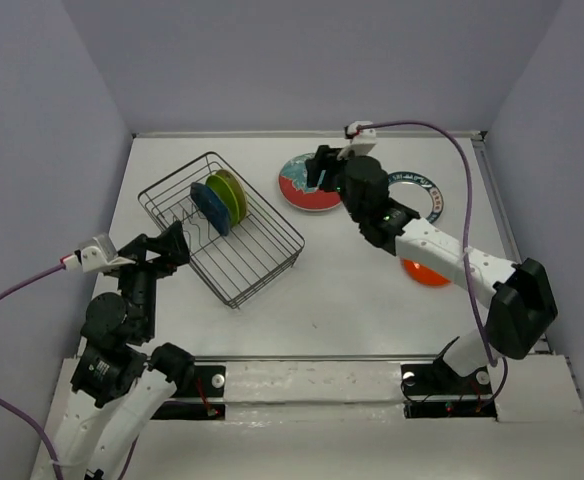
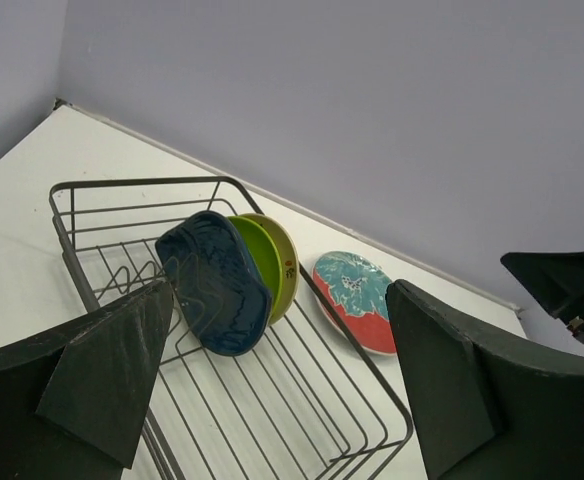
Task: Load the plates into the dish rack
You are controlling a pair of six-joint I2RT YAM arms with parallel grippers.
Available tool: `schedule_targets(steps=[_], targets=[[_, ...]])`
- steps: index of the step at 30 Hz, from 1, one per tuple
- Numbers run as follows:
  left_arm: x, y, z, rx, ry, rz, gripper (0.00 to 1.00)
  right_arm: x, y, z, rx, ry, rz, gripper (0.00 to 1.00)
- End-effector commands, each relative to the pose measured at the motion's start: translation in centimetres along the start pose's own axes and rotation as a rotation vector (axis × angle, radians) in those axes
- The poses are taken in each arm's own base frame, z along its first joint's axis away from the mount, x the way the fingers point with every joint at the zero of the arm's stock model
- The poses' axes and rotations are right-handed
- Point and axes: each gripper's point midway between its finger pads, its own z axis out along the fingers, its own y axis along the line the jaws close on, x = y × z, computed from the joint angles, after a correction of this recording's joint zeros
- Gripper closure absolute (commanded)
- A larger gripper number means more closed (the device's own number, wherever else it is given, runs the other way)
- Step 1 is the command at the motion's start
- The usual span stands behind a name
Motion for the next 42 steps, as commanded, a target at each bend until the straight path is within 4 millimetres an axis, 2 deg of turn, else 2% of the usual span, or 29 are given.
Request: schedule_targets(steps=[1,2,3,4,5,7,10,12,14,15,16,18,19,23,24,25,26,27,28,29,31,32,34,35,38,39,40,41,42], targets=[[0.5,-0.7,0.6,0.022,0.009,0.010,0.01,7.3,-3.9,-0.5,-0.047,0.212,0.231,0.31],[0.7,-0.8,0.7,0.026,0.015,0.014,0.01,9.0,-4.9,-0.7,-0.058,0.264,0.258,0.31],[0.8,-0.8,0.8,0.028,0.019,0.018,0.01,9.1,-7.9,-0.1,-0.005,0.270,0.335,0.31],[0.9,-0.9,0.8,0.028,0.021,0.019,0.01,10.4,-9.2,0.2,0.016,0.301,0.374,0.31],[1.1,-0.8,0.9,0.026,0.026,0.025,0.01,11.3,-9.8,0.2,0.010,0.324,0.434,0.31],[1.2,-0.8,1.0,0.024,0.031,0.033,0.01,13.0,-12.7,1.0,0.070,0.338,0.484,0.31],[1.5,-1.0,1.2,0.029,0.040,0.040,0.01,14.3,-14.7,2.0,0.118,0.351,0.585,0.31],[1.7,-1.0,1.3,0.028,0.045,0.045,0.01,15.8,-17.4,2.9,0.173,0.350,0.664,0.32],[1.7,-1.0,1.3,0.029,0.047,0.050,0.01,16.8,-18.0,3.5,0.158,0.360,0.718,0.33],[1.7,-1.0,1.4,0.029,0.047,0.052,0.01,18.3,-18.5,4.0,0.173,0.377,0.767,0.35],[1.8,-1.1,1.4,0.032,0.048,0.051,0.01,18.9,-18.4,4.4,0.159,0.383,0.785,0.37],[1.8,-1.2,1.5,0.034,0.051,0.054,0.01,20.0,-19.1,5.6,0.140,0.378,0.849,0.44],[1.9,-1.1,1.5,0.032,0.051,0.056,0.01,20.1,-18.5,6.0,0.097,0.382,0.863,0.46],[1.9,-1.1,1.5,0.030,0.052,0.058,0.01,21.4,-19.3,8.4,0.094,0.371,0.922,0.50],[2.0,-1.0,1.5,0.027,0.053,0.060,0.01,20.6,-19.2,9.5,0.082,0.352,0.939,0.51],[1.9,-1.0,1.6,0.025,0.052,0.060,0.01,20.9,-19.3,10.0,0.086,0.353,0.956,0.51],[1.9,-1.0,1.6,0.026,0.051,0.061,0.01,21.3,-19.3,10.9,0.081,0.357,0.984,0.54],[1.9,-1.0,1.6,0.026,0.051,0.061,0.01,22.5,-19.5,10.9,0.095,0.375,1.000,0.56],[2.0,-0.9,1.6,0.022,0.052,0.064,0.01,21.8,-19.4,11.8,0.082,0.357,1.009,0.58],[1.9,-0.9,1.6,0.021,0.050,0.064,0.01,22.5,-19.7,12.1,0.095,0.362,1.022,0.72],[1.9,-0.8,1.6,0.016,0.050,0.067,0.01,22.0,-19.8,12.3,0.099,0.345,1.032,0.89],[1.9,-0.7,1.6,0.011,0.047,0.067,0.01,20.3,-19.9,12.3,0.106,0.301,1.022,0.93],[1.8,-0.7,1.6,0.012,0.044,0.064,0.01,18.7,-20.5,11.4,0.129,0.246,0.963,0.93],[1.9,-0.8,1.6,0.018,0.047,0.064,0.01,15.0,-20.1,10.7,0.105,0.186,0.898,0.93],[1.8,-0.9,1.6,0.025,0.045,0.058,0.01,9.6,-20.9,8.7,0.162,0.070,0.770,0.93],[1.7,-1.0,1.6,0.027,0.044,0.057,0.01,7.5,-19.7,8.0,0.158,0.035,0.711,0.93],[1.6,-1.0,1.5,0.030,0.039,0.055,0.01,3.2,-18.8,6.3,0.165,-0.021,0.589,0.93],[1.5,-1.0,1.5,0.030,0.037,0.055,0.01,0.1,-18.9,5.5,0.242,-0.106,0.516,0.93],[1.5,-1.0,1.5,0.029,0.035,0.053,0.01,-0.5,-16.0,4.4,0.253,-0.079,0.349,0.93]])
